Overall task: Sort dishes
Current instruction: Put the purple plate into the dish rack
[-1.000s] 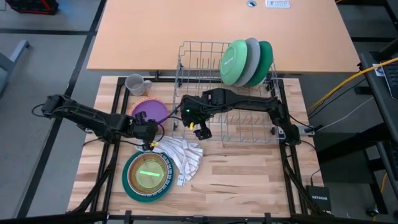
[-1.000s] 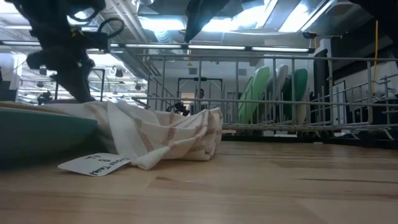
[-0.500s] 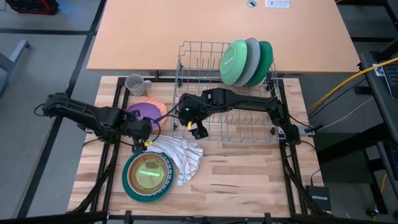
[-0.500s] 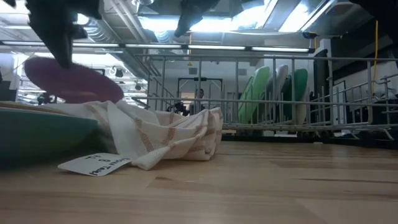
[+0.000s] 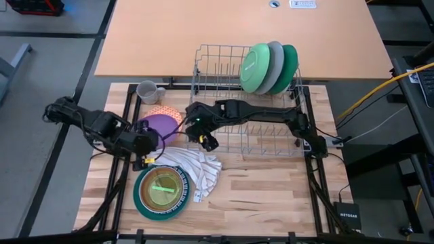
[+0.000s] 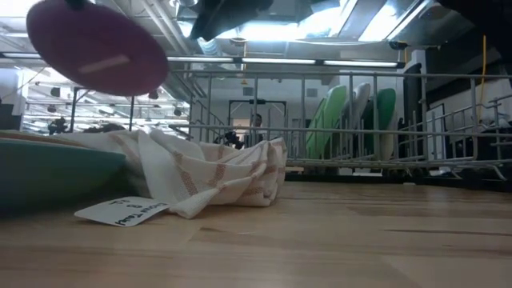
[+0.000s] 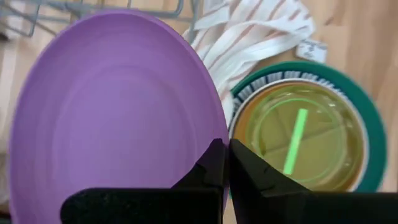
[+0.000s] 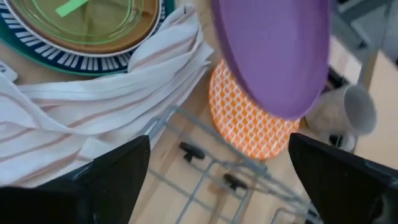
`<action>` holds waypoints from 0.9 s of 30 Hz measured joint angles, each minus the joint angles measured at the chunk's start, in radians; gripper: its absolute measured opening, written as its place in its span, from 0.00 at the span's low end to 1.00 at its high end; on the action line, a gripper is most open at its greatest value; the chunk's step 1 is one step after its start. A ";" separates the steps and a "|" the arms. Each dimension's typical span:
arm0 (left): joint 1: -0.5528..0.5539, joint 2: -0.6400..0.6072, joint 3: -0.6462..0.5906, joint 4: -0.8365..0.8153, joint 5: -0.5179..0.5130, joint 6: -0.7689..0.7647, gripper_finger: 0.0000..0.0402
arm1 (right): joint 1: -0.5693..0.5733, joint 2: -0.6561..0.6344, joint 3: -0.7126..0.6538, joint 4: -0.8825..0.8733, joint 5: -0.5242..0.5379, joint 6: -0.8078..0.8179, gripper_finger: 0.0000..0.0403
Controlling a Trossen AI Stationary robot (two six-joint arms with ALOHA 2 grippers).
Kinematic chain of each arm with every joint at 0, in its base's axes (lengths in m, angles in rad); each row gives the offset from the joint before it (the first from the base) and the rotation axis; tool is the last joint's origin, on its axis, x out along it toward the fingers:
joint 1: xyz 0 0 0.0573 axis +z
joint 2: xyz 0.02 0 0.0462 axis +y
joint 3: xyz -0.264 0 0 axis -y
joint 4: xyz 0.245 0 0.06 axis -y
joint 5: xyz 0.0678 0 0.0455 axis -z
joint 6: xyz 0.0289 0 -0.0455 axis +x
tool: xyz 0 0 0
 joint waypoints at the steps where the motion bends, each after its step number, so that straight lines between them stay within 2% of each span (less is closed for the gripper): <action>1: -0.009 0.000 0.010 -0.002 0.000 0.000 0.00 | 0.000 0.001 0.000 0.006 0.000 -0.020 0.96; 7: -0.029 -0.001 0.043 0.004 -0.002 0.026 0.00 | 0.000 0.003 0.000 0.075 -0.002 -0.082 0.96; 16: -0.029 -0.001 0.046 0.076 -0.005 0.098 0.00 | 0.000 0.003 0.000 0.123 -0.117 -0.110 0.94; 27: -0.029 0.000 0.047 0.168 -0.005 0.207 0.00 | 0.000 0.003 0.000 0.115 -0.131 -0.102 0.68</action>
